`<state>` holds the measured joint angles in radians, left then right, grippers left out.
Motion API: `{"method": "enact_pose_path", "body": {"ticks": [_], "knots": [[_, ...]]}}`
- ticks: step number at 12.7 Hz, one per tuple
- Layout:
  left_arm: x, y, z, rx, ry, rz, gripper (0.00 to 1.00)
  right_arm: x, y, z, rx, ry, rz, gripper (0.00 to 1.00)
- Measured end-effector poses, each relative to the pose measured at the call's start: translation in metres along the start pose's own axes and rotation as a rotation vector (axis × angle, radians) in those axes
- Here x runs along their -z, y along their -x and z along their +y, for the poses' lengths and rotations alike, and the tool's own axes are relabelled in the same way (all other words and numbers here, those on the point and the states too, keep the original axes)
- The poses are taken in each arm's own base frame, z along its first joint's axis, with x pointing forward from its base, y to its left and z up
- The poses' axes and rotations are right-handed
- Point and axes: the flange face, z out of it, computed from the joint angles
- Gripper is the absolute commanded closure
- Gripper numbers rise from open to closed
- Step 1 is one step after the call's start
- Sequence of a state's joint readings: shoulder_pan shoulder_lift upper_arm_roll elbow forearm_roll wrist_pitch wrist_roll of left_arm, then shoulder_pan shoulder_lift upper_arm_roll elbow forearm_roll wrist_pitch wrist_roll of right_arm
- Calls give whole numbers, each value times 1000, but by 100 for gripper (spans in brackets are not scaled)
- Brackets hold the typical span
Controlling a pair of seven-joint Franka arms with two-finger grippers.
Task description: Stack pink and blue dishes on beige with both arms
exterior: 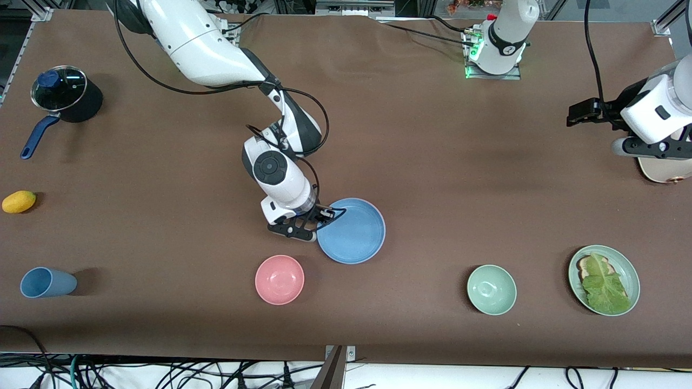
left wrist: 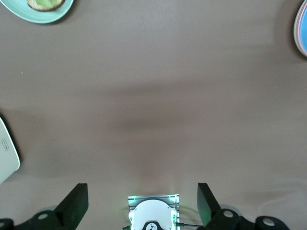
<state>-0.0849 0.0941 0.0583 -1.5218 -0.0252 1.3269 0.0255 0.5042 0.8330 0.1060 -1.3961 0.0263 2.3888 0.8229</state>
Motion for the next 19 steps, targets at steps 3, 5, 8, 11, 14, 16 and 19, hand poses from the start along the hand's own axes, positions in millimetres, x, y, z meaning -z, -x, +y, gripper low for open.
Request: {"method": "enact_pose_path", "body": {"ticks": [3, 5, 8, 11, 14, 16, 19], "knots": [[-6, 3, -3, 4, 2, 0, 0, 13, -16, 11, 29, 66, 18, 0], [-6, 4, -2, 4, 2, -1, 0, 46, -39, 25, 74, 104, 35, 0], [-7, 4, 1, -3, 1, -2, 0, 112, -81, 72, 141, 161, 12, 0], [-8, 3, 3, -6, 0, -3, 0, 182, -114, 132, 213, 163, -60, 0], [0, 0, 3, -6, -1, 28, 0, 249, -122, 185, 282, 150, -123, 0], [6, -8, 3, -5, -3, 47, 0, 292, -112, 218, 290, 155, -160, 0], [-1, -24, 3, -5, -5, 34, 0, 354, -79, 252, 286, 152, -171, 0]]}}
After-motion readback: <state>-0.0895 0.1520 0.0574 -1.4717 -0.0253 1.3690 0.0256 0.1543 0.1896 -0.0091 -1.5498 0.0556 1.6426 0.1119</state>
